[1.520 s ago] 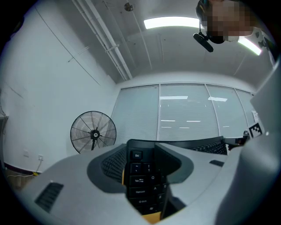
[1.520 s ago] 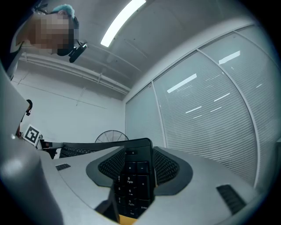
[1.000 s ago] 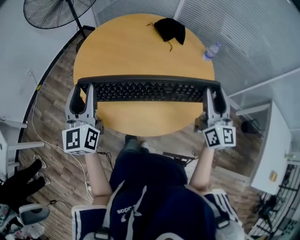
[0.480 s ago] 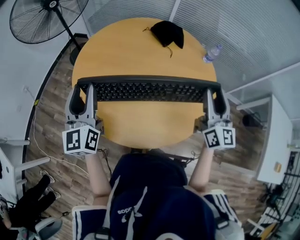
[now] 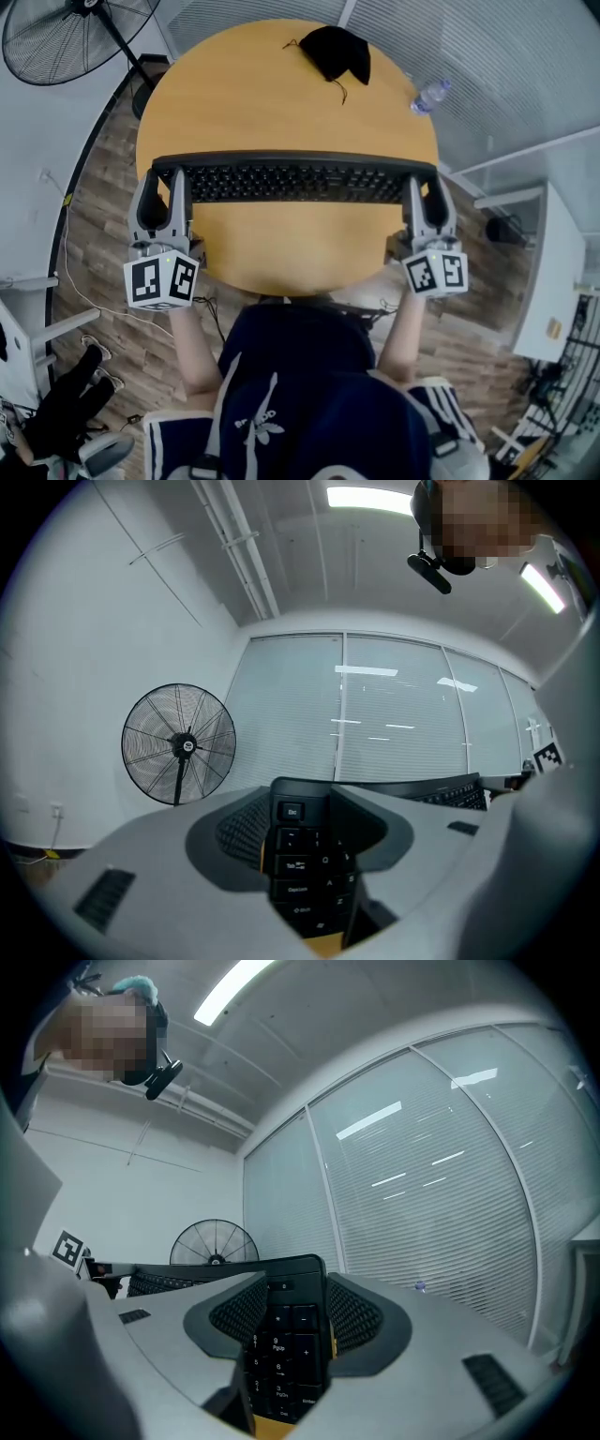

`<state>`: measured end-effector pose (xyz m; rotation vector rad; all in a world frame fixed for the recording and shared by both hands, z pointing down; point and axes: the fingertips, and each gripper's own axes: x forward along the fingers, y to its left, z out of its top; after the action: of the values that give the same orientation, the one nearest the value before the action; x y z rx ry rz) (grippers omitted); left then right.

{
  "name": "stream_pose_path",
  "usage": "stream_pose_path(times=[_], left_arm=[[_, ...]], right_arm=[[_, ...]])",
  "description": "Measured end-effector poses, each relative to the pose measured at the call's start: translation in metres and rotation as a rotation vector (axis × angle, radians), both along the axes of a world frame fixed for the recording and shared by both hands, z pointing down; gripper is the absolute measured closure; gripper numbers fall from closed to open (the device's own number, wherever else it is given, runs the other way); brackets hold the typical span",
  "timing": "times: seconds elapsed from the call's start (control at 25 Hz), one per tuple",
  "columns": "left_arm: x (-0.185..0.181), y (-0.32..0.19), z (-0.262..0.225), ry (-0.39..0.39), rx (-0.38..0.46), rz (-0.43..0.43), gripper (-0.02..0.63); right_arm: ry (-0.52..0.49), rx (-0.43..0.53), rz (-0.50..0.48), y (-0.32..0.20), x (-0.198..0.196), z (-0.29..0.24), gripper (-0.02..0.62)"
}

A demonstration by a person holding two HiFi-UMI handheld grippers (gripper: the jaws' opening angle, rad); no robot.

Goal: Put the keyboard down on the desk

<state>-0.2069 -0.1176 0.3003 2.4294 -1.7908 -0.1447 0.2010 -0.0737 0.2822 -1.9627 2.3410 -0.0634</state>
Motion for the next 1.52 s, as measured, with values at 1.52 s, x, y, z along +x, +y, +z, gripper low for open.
stream_pose_path(times=[1.52], left_arm=[[0.016,0.020,0.065,-0.042,-0.165,0.005,0.422]], right_arm=[[-0.059,-0.121,-0.003,0.018,0.025,0.079,0.407]])
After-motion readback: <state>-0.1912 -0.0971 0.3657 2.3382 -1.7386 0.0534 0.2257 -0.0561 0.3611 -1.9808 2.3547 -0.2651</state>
